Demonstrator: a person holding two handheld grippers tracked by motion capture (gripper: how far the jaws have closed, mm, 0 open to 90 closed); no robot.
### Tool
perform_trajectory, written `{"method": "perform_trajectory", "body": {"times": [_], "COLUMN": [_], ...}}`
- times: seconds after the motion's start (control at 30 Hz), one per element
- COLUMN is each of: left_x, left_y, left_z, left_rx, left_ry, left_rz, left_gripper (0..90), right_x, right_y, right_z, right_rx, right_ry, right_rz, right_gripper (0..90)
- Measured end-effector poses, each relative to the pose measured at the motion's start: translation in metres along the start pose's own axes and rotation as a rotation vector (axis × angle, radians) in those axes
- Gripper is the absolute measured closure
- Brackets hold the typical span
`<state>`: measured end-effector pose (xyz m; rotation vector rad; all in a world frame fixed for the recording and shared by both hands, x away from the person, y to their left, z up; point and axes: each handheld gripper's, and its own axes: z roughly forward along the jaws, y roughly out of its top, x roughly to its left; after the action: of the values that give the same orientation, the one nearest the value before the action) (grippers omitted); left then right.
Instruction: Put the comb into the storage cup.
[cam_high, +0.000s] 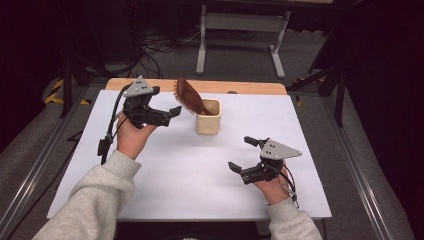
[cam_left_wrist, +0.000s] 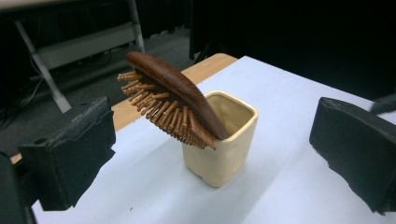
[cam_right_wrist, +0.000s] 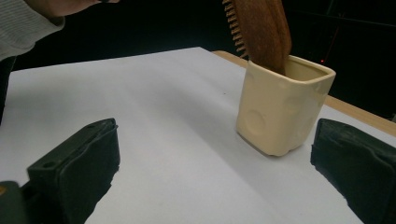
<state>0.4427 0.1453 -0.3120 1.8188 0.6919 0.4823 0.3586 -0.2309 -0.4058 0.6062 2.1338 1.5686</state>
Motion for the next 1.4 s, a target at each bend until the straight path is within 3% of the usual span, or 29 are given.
{"method": "perform_trajectory", "body": {"times": [0.13,0.47,0.77,0.97,1.17,1.4], "left_x": [-0.004,-0.007,-0.005,-0.003,-0.001,0.002], "left_y": [-0.006,-0.031,-0.073,-0.104,-0.136,-0.16], "left_z": [-0.016,-0.048,-0.066,-0.074,-0.079,-0.083], "left_rx": [-0.035,-0.073,-0.061,-0.051,-0.051,-0.051], "left_ry": [-0.014,-0.034,-0.041,-0.011,-0.014,0.002], "left_rz": [0.033,0.047,0.023,-0.001,-0.049,-0.078], "left_gripper": [0.6,0.5,0.6,0.9,0.6,0.7], "right_x": [-0.002,-0.007,-0.009,-0.009,-0.009,-0.008], "right_y": [0.001,0.003,-0.001,-0.008,-0.017,-0.024], "right_z": [-0.003,-0.013,-0.018,-0.021,-0.023,-0.024], "right_rx": [-0.005,-0.008,0.0,0.006,0.024,0.035], "right_ry": [-0.006,-0.021,-0.027,-0.02,-0.03,-0.029], "right_rz": [-0.001,0.005,0.007,0.019,0.025,0.03], "right_gripper": [1.6,1.6,1.6,1.6,1.6,1.6]}}
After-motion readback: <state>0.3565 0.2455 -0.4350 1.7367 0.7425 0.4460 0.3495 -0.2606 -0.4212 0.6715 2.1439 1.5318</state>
